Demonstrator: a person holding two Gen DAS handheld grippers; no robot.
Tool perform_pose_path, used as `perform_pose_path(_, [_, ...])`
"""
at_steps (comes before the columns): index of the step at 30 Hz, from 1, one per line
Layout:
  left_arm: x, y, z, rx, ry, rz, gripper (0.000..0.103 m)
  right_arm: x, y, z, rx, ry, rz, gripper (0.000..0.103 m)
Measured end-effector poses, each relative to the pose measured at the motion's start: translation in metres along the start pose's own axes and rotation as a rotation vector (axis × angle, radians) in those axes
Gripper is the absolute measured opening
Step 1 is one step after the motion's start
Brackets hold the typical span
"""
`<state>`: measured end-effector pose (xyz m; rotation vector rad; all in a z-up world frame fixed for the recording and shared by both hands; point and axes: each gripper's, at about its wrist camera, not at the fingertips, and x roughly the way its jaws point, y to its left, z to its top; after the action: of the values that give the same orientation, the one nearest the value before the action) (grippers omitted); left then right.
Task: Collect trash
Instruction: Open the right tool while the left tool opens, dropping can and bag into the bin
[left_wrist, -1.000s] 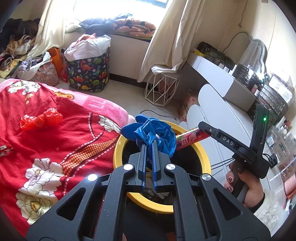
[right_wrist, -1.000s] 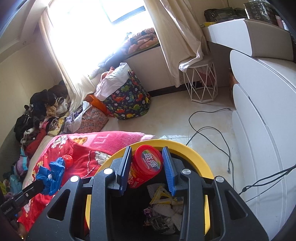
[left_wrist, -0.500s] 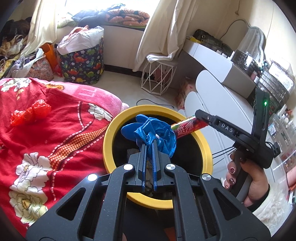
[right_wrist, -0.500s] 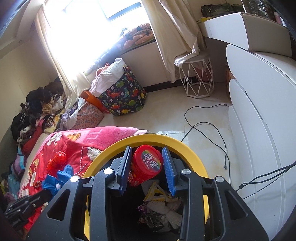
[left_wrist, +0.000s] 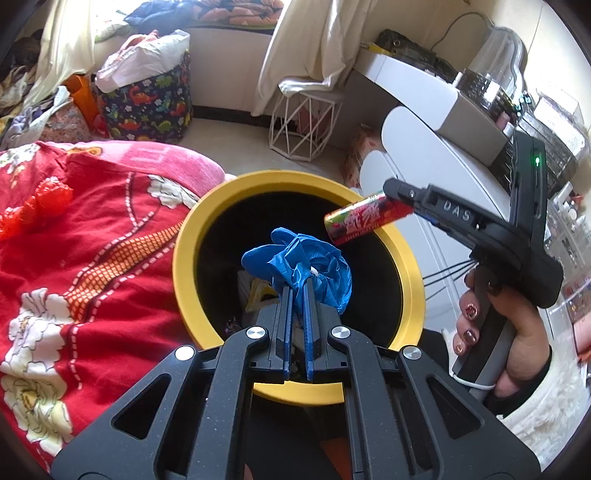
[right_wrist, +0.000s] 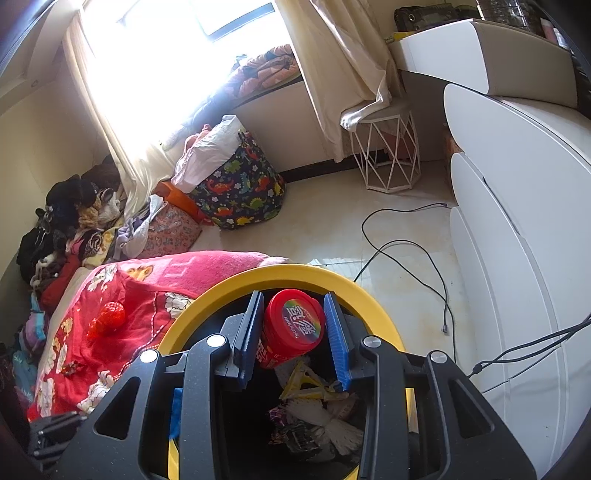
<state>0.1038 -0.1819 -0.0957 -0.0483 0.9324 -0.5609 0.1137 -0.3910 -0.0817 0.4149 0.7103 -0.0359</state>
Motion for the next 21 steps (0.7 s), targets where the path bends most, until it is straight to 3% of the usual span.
perform_pose_path(10, [0.01,-0.002,-0.004,0.003,0.037,-0.026,0.002,0.0,-0.004,0.0,0.023,-0.003,-0.001,0.033])
perform_pose_path(13, [0.014,-0.001,-0.004,0.005,0.051,-0.026,0.004,-0.001,-0.007,0.002,0.035,0.0,-0.003,0.045])
perform_pose_path(16, [0.013,0.001,-0.004,-0.007,0.051,-0.017,0.024,-0.005,-0.007,0.002,0.043,-0.012,-0.005,0.054])
perform_pose_path(18, [0.01,0.004,-0.003,-0.021,0.043,-0.002,0.051,-0.007,-0.007,0.003,0.043,-0.016,-0.007,0.059])
perform_pose_path(20, [0.006,0.005,-0.001,-0.032,0.033,0.01,0.062,-0.009,-0.008,0.004,0.047,-0.02,-0.005,0.065])
perform_pose_path(21, [0.005,0.007,0.0,-0.037,0.028,0.016,0.073,-0.01,-0.008,0.004,0.048,-0.02,-0.004,0.067])
